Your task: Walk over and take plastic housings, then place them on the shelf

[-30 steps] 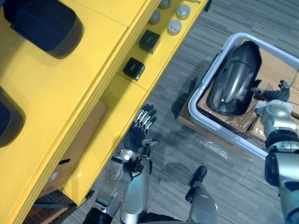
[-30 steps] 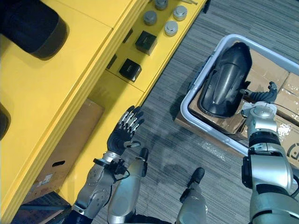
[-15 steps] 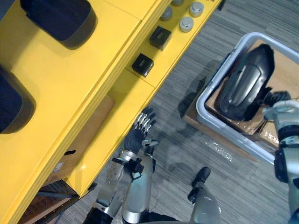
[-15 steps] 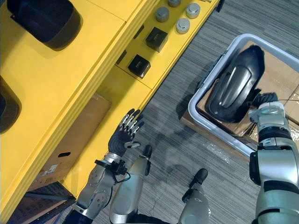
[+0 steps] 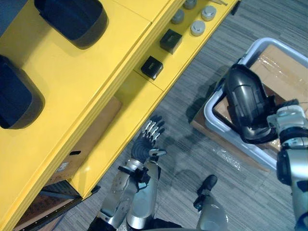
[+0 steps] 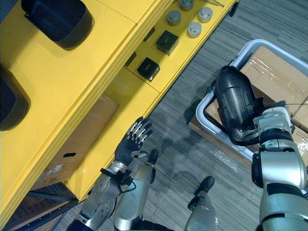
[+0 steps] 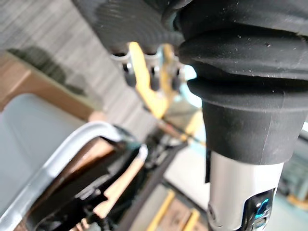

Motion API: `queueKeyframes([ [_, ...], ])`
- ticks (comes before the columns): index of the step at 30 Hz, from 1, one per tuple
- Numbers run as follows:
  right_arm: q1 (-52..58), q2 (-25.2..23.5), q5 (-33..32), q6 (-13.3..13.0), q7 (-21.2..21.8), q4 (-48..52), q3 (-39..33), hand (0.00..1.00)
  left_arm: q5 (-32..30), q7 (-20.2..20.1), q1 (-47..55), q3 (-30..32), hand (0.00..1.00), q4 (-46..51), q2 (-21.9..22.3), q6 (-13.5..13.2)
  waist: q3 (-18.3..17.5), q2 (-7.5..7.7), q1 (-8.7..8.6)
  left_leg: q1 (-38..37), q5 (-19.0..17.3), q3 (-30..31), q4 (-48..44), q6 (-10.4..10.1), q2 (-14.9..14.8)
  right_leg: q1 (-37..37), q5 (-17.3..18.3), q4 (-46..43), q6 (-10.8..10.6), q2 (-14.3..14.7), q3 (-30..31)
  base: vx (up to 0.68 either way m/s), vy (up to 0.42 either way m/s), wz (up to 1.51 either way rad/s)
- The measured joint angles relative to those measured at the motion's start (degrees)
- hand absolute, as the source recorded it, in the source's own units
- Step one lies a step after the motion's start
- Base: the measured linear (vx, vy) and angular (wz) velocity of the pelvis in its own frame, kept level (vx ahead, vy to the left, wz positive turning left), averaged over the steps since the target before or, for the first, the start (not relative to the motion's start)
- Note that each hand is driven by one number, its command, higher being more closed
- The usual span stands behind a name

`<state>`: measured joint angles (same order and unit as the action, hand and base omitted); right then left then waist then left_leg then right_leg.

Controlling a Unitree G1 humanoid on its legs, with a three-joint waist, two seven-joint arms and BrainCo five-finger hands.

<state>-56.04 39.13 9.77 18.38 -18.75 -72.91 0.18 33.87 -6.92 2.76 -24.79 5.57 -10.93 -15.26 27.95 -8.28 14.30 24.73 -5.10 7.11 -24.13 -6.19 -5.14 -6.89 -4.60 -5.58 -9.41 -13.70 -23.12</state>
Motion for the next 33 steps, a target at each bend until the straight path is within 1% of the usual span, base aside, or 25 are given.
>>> queueKeyframes([
  [1, 0.56, -0.36, 0.05, -1.52, -1.66, 0.44, 0.08, 1.00, 0.00, -0.82, 0.20, 0.07, 0.00, 0.09, 0.00, -0.89, -0.01, 0.04, -0.38, -0.45, 0.01, -0.11, 0.10, 0.01, -0.04, 0.38, 0.01, 0.01, 0.01, 0.01, 0.02, -0.04, 0.003, 0.00],
  [2, 1.16, -0.39, 0.06, -2.66, -2.69, 1.10, 0.23, 1.00, 0.01, -1.19, 0.28, 0.10, 0.00, 0.47, 0.00, -1.21, -0.04, 0.11, -0.84, -0.73, 0.13, -0.14, 0.25, 0.05, -0.04, 0.60, 0.02, 0.01, 0.03, 0.01, 0.01, -0.05, 0.007, -0.02],
  [4, 2.51, -0.65, 0.12, -5.29, -5.11, 2.91, 0.90, 1.00, -0.14, -2.11, 0.59, 0.99, 0.00, 1.87, -0.04, -1.33, -0.41, 0.91, -1.58, -0.87, 0.55, -0.55, 0.87, -0.08, -0.19, 0.23, 0.01, 0.14, 0.06, 0.22, 0.24, -0.05, 0.005, -0.09],
  [6, 3.45, -0.89, 0.13, -6.53, -6.21, 4.17, 2.06, 1.00, -0.74, -2.28, 0.37, 1.59, 0.00, 2.27, -0.24, -1.33, -0.76, 1.67, -2.14, -1.06, 0.79, -0.86, 1.25, -0.31, -0.64, -0.07, -0.06, 0.14, 0.14, 0.56, 0.70, -0.04, -0.012, -0.18],
  [7, 4.15, -1.30, 0.18, -7.60, -6.91, 5.35, 3.18, 1.00, -1.30, -2.18, -0.53, 1.64, 0.00, 2.27, -0.93, -1.30, -0.81, 2.59, -2.57, -1.81, 1.03, -1.56, 1.99, -0.43, -1.09, -0.17, -0.22, 0.20, 0.35, 0.77, 1.38, -0.02, -0.027, -0.29],
  [8, 4.69, -1.65, 0.33, -8.58, -7.73, 7.39, 4.22, 1.00, -1.98, -2.08, -2.03, 1.48, 0.00, 2.27, -2.33, -1.07, -0.85, 3.58, -3.50, -2.56, 1.14, -2.18, 2.47, -0.62, -1.60, -0.19, -0.27, 0.23, 0.44, 1.05, 2.02, -0.01, -0.027, -0.28],
  [9, 4.78, -1.65, 0.47, -8.66, -7.83, 7.87, 4.55, 1.00, -2.36, -2.03, -2.39, 1.51, 0.00, 2.27, -2.35, -0.93, -0.82, 3.83, -3.65, -2.77, 1.19, -2.39, 2.67, -0.66, -1.67, -0.22, -0.31, 0.23, 0.49, 1.06, 2.25, -0.01, -0.022, -0.34],
  [10, 4.98, -1.74, 1.09, -8.69, -8.20, 9.94, 5.77, 1.00, -3.05, -1.67, -4.19, 1.63, 0.00, 2.24, -2.84, -0.20, -1.28, 4.79, -4.21, -2.87, 1.23, -3.39, 2.91, -0.67, -2.08, -1.05, -0.55, 0.25, 0.78, 1.22, 3.24, 0.00, -0.009, -0.32],
  [12, 5.01, -1.77, 1.89, -8.69, -9.03, 12.18, 7.02, 1.00, -4.57, -0.65, -8.96, 1.57, 0.00, 0.73, -3.88, 1.17, -1.69, 5.74, -5.34, -2.88, 1.33, -4.28, 3.15, -0.75, -2.41, -1.59, -1.08, 0.66, 1.04, 1.42, 4.16, 0.00, 0.000, -0.31],
  [13, 5.01, -1.91, 2.04, -8.69, -9.08, 13.30, 7.86, 1.00, -4.58, -0.46, -12.70, 1.58, 0.00, -1.26, -4.20, 1.99, -2.07, 6.45, -5.85, -2.95, 1.50, -4.86, 3.53, -0.81, -2.59, -1.96, -1.65, 1.14, 1.30, 1.56, 4.73, 0.00, 0.004, -0.24],
  [15, 4.74, -2.12, 2.39, -8.67, -9.29, 14.09, 7.87, 1.00, -4.49, -0.02, -19.67, 1.52, 0.00, -5.00, -4.28, 4.17, -2.25, 7.08, -6.19, -2.98, 1.55, -6.05, 3.54, -0.84, -3.32, -2.78, -2.23, 1.36, 1.51, 2.01, 6.04, -0.01, -0.003, -0.31],
  [16, 4.38, -2.28, 2.38, -8.63, -9.34, 14.10, 7.87, 1.00, -4.40, 0.29, -21.35, 1.53, 0.00, -5.91, -4.27, 4.73, -2.30, 7.19, -6.32, -2.95, 1.57, -6.35, 3.58, -0.87, -3.45, -3.09, -2.47, 1.37, 1.65, 2.10, 6.28, -0.02, -0.008, -0.25],
  [17, 3.54, -2.89, 2.38, -8.61, -9.87, 14.10, 7.87, 1.00, -3.16, 1.00, -24.33, 1.49, 0.00, -8.03, -4.23, 6.07, -2.30, 7.19, -7.22, -2.81, 1.60, -6.51, 3.55, -0.93, -3.60, -3.24, -2.73, 1.54, 1.79, 2.26, 6.34, -0.02, -0.006, -0.18],
  [18, 2.93, -3.52, 2.38, -8.57, -10.28, 14.57, 7.87, 1.00, -2.41, 1.53, -27.16, 1.41, 0.00, -10.90, -3.90, 7.24, -2.31, 7.19, -7.76, -2.80, 1.60, -6.86, 3.49, -0.95, -3.87, -3.48, -2.91, 1.65, 1.99, 2.50, 6.67, -0.02, -0.006, -0.17],
  [20, 1.00, -4.08, 2.40, -8.57, -10.34, 15.40, 8.10, 1.00, -2.40, 2.71, -31.10, 1.31, 0.00, -15.43, -3.03, 8.36, -2.43, 7.42, -8.10, -2.42, 1.61, -7.87, 3.50, -0.99, -4.28, -4.88, -3.25, 1.66, 2.21, 2.78, 7.93, -0.03, -0.007, -0.30],
  [21, -0.77, -4.11, 2.45, -8.59, -10.49, 16.03, 9.36, 1.00, -2.34, 3.83, -33.45, 1.23, 0.00, -18.18, -2.47, 8.97, -2.43, 7.42, -8.94, -1.94, 1.68, -8.14, 3.51, -1.07, -4.38, -5.59, -3.57, 1.76, 2.31, 2.86, 8.33, -0.03, -0.007, -0.29],
  [23, -3.29, -4.12, 2.56, -8.63, -11.56, 16.75, 10.03, 1.00, -2.23, 5.70, -36.88, 1.06, 0.00, -21.77, -1.49, 10.51, -2.43, 7.43, -9.13, -1.49, 1.68, -9.52, 3.38, -1.06, -4.75, -6.93, -4.22, 1.97, 2.45, 3.02, 9.60, -0.02, -0.001, -0.29],
  [24, -3.93, -4.15, 2.62, -8.63, -11.63, 16.84, 10.03, 1.00, -2.08, 6.24, -37.69, 1.06, 0.00, -22.60, -1.06, 10.79, -2.43, 7.43, -9.24, -1.43, 1.67, -9.76, 3.34, -1.06, -4.78, -7.15, -4.33, 2.02, 2.42, 3.02, 9.86, -0.01, 0.003, -0.26],
  [25, -4.63, -4.37, 2.77, -8.63, -12.04, 17.32, 10.04, 1.00, -0.91, 7.17, -39.09, 1.12, 0.00, -24.17, -0.32, 11.44, -2.43, 7.43, -9.77, -1.33, 1.66, -9.94, 3.22, -1.05, -4.84, -7.23, -4.58, 2.22, 2.33, 3.08, 10.10, 0.01, 0.003, -0.09],
  [29, -7.34, -6.00, 3.30, -8.62, -12.52, 17.41, 10.11, 1.00, 0.17, 10.59, -43.67, 1.34, 0.00, -30.94, 0.77, 12.78, -2.43, 7.43, -11.73, -0.47, 0.78, -10.51, 1.63, -0.69, -5.00, -7.93, -4.90, 2.21, 2.21, 3.11, 10.95, 0.00, 0.013, -0.10],
  [33, -7.73, -6.24, 4.17, -8.51, -12.52, 17.32, 10.62, 1.00, 3.63, 12.50, -45.49, 2.18, 0.00, -32.70, 1.88, 12.85, -2.43, 7.43, -11.93, 0.15, 0.69, -11.02, 1.35, -0.56, -4.98, -8.96, -5.13, 2.07, 2.19, 3.03, 11.75, -0.01, 0.015, -0.08],
])
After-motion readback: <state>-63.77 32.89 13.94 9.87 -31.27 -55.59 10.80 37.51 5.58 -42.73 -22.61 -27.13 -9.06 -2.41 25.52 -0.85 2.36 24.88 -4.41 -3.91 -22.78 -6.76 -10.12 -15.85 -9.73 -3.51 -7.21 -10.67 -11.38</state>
